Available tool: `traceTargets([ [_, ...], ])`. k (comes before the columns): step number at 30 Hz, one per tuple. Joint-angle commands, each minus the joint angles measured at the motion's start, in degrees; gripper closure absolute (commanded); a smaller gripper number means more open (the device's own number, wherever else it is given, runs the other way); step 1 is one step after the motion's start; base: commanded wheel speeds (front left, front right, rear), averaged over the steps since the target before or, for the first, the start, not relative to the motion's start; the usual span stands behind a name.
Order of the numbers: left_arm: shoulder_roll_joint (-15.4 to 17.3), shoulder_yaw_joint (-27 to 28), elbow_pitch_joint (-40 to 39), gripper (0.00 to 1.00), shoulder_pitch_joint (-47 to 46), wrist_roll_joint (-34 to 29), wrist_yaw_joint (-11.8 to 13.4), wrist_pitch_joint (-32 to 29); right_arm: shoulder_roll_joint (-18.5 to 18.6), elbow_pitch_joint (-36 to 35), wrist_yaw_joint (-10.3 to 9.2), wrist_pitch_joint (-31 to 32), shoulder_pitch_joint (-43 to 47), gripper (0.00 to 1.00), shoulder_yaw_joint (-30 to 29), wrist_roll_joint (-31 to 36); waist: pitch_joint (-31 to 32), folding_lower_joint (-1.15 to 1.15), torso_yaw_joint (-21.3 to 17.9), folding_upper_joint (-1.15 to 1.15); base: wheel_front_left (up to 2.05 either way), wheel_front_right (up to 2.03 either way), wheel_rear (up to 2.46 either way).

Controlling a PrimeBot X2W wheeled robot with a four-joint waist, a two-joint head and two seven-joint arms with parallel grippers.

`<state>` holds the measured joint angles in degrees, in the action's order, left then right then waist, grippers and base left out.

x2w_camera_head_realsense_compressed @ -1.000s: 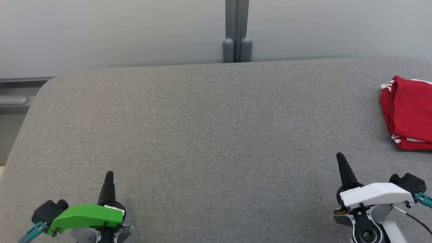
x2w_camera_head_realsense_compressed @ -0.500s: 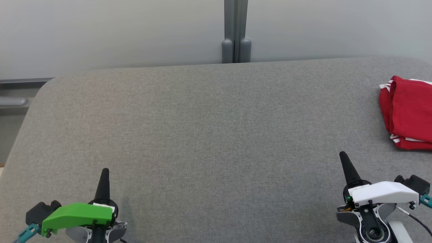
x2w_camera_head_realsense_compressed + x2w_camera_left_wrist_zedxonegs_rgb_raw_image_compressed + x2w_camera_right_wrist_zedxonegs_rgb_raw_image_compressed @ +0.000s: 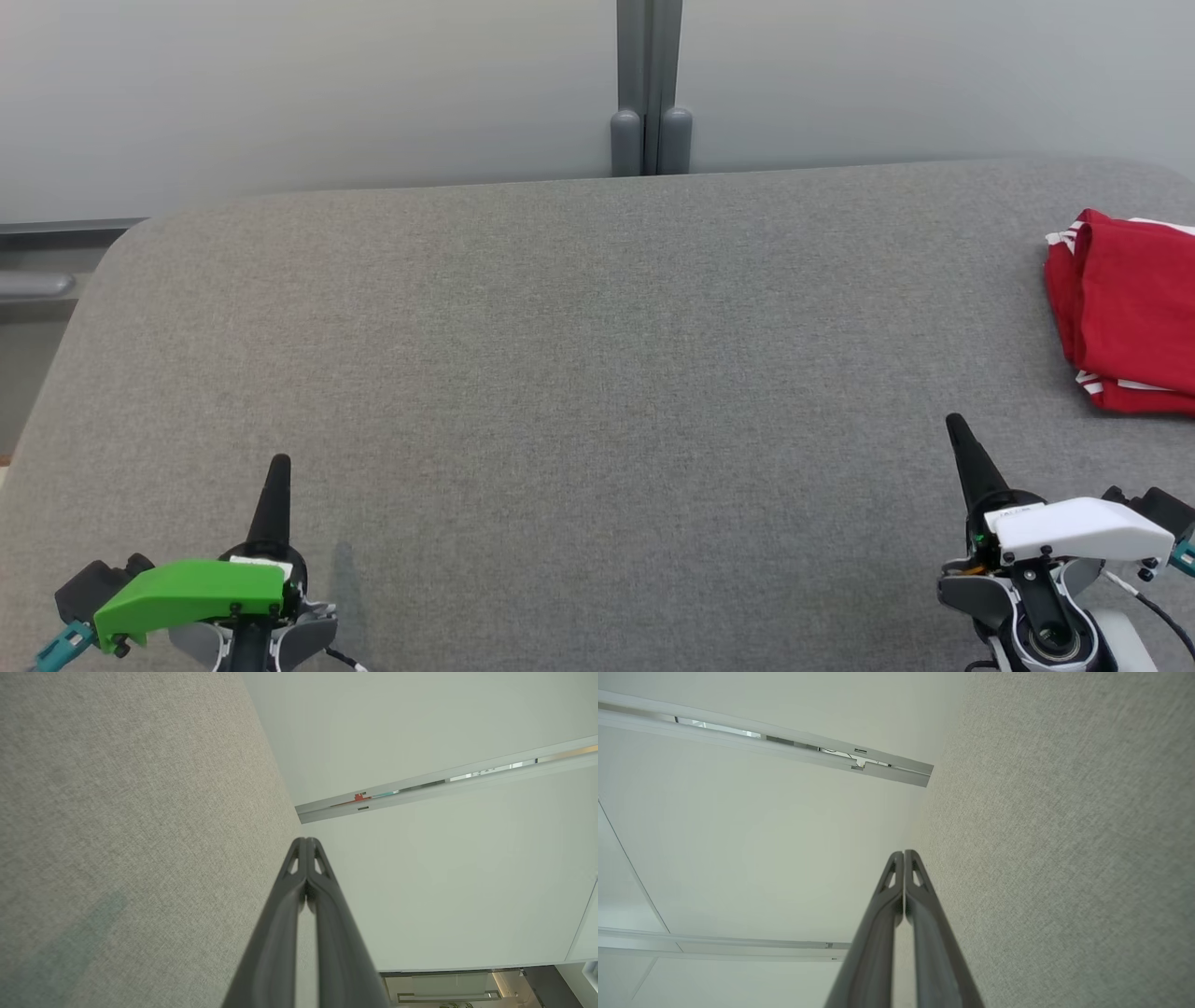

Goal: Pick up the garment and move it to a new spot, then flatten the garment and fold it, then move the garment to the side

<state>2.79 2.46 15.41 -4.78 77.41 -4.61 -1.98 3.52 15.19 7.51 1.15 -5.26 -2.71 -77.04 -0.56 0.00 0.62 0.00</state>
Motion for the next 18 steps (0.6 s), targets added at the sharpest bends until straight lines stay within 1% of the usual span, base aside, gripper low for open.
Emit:
traceTargets([
  [1, 0.34, 0.59, -0.49, 1.0, -1.36, 1.29, -0.51, -0.43, 0.21, -0.62, -0.02, 0.43, -0.99, 1.0, -0.29, -1.32, 0.01, 0.0, -0.02, 0.0, 0.0, 0.0, 0.0],
  [18, 0.35, 2.36, -1.0, 1.0, -1.55, 8.06, -1.72, -2.48, 0.13, -1.02, -0.03, 2.57, -1.07, 1.0, -1.62, -8.52, 0.18, 0.0, -0.29, 0.0, 0.0, 0.0, 0.0],
])
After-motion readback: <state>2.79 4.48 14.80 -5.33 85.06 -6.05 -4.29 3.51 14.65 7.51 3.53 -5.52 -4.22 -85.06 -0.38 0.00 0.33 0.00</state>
